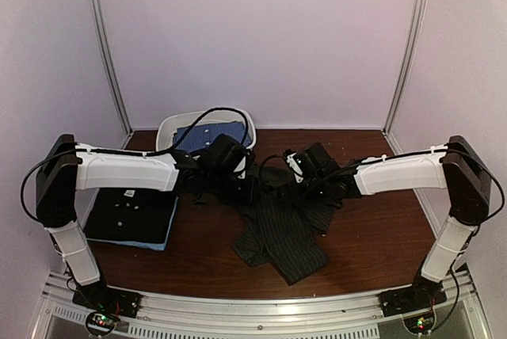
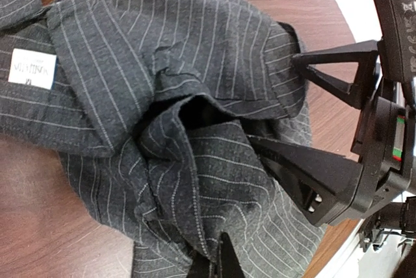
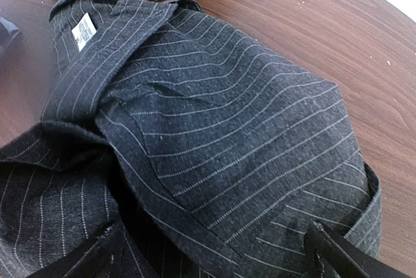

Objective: Fold and stack the long sleeve shirts
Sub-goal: Flatten out the crumpled shirt at the center of the board.

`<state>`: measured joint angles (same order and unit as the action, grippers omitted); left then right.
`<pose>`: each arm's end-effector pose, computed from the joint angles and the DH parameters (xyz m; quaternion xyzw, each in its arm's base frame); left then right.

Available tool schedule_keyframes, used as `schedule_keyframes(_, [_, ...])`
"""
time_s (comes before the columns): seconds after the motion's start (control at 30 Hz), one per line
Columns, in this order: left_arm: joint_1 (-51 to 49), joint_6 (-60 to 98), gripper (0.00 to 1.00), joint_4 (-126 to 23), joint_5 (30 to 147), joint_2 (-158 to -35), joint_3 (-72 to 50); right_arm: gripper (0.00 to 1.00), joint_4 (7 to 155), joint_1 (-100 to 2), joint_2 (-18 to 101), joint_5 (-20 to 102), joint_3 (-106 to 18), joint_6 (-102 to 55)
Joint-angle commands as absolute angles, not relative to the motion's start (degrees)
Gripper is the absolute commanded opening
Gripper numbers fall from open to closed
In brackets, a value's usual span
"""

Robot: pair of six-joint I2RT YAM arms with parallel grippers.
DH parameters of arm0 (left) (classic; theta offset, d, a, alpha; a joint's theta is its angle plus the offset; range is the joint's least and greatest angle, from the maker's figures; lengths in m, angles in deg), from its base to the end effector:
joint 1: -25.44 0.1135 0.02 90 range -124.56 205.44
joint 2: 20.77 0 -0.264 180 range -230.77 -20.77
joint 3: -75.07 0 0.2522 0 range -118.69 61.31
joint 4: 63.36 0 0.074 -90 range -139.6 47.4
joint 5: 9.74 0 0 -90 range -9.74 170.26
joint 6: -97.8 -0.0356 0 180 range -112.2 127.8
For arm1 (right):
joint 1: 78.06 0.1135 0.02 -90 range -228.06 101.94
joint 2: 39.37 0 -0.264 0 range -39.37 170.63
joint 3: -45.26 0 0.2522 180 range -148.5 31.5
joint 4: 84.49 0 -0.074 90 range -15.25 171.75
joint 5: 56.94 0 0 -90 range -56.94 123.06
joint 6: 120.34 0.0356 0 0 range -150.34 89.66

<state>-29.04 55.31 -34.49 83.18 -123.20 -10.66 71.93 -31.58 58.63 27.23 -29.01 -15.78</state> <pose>0.2281 -0.3226 0.2206 0.0659 0.9232 -0.3086 0.2196 0.2518 0.2599 0.1930 -0.2380 0.8994 0.1438 0.3372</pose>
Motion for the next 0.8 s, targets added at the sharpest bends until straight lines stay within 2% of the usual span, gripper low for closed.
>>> schedule_keyframes(0.0, [-29.15, 56.13, 0.00, -33.45, 81.16, -120.75, -9.38, 0.97, 70.40, -30.77, 61.22, 22.58, -31.36, -17.16])
schedule_keyframes(0.17, [-28.63, 56.09, 0.00, -32.05, 78.79, -119.09, -8.43, 0.94, 70.48, -30.77, 63.49, 18.94, -32.56, -17.06])
schedule_keyframes(0.37, [-27.65, 56.12, 0.00, -30.64, 77.53, -116.05, -6.40, 0.78, 70.74, -30.77, 65.47, 18.41, -33.88, -16.63])
schedule_keyframes(0.43, [-27.48, 56.14, 0.00, -29.95, 76.88, -114.95, -5.63, 0.69, 70.99, -30.77, 65.26, 17.07, -33.81, -15.96])
schedule_keyframes(0.5, [-27.08, 56.06, 0.00, -29.31, 76.50, -113.99, -5.01, 0.54, 71.08, -30.82, 64.87, 15.28, -33.93, -15.30])
schedule_keyframes(0.57, [-26.68, 55.72, 0.00, -28.10, 75.81, -113.17, -4.64, 0.30, 71.11, -30.86, 64.07, 13.95, -34.13, -14.70])
schedule_keyframes(0.67, [-25.97, 54.78, 0.00, -25.46, 74.06, -111.65, -4.46, 0.03, 70.59, -31.10, 62.33, 11.48, -34.64, -13.63])
schedule_keyframes(0.7, [-25.71, 54.29, 0.00, -24.38, 73.27, -111.10, -4.51, 0.00, 70.07, -31.32, 61.47, 10.53, -34.98, -13.30])
schedule_keyframes(0.77, [-24.97, 52.91, 0.00, -22.08, 71.40, -109.48, -4.73, 0.00, 69.16, -31.88, 59.30, 8.76, -35.60, -12.95])
